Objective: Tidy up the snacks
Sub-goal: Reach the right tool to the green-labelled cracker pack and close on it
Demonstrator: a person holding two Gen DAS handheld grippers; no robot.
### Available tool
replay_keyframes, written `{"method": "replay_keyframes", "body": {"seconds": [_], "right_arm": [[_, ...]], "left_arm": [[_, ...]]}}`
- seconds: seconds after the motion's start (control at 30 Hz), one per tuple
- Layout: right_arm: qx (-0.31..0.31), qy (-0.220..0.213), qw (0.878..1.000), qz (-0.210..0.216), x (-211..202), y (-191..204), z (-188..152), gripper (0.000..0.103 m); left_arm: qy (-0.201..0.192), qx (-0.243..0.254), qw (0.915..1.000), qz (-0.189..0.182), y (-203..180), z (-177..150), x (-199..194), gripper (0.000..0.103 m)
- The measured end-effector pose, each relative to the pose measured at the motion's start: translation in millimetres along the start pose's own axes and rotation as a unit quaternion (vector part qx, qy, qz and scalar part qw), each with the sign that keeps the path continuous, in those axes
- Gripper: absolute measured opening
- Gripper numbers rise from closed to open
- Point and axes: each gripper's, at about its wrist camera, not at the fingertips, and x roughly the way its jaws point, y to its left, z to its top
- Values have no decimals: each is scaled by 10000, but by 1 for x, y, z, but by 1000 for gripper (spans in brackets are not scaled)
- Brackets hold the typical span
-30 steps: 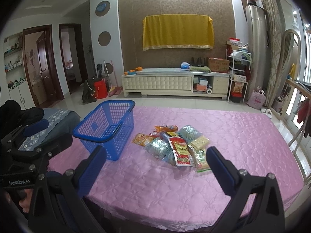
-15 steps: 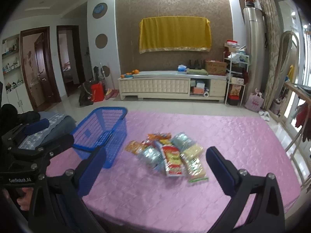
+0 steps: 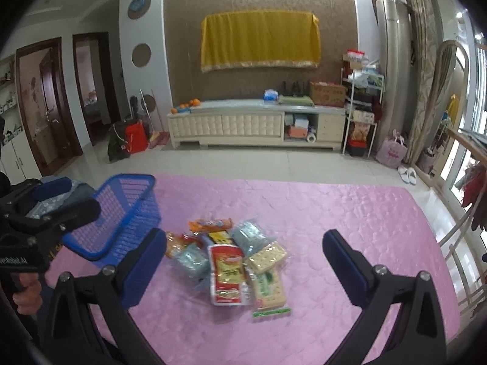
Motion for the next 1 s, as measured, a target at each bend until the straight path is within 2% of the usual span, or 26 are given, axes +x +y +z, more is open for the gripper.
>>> {"method": "replay_keyframes", "body": {"seconds": [0.33, 0.6, 0.8, 0.87, 1.0], "right_arm": [[-45, 847, 9964, 80, 76, -38, -8, 103], [-82, 1530, 9876, 349, 134, -47, -28, 103], [-233, 2115, 9763, 394, 169, -47, -60, 96], [-255, 2301, 9720, 393, 180, -48, -68, 91], [-254, 2569, 9653, 386, 194, -51, -81, 89]], "left_arm": [[807, 11, 9967, -43, -11, 2, 92, 103], [1587, -121, 9872, -60, -6, -24, 148, 103], [1982, -182, 9800, -50, -1, -44, 165, 103], [2066, -180, 9782, -52, 2, -49, 170, 103], [2158, -135, 9764, -20, 0, -52, 174, 103]]}}
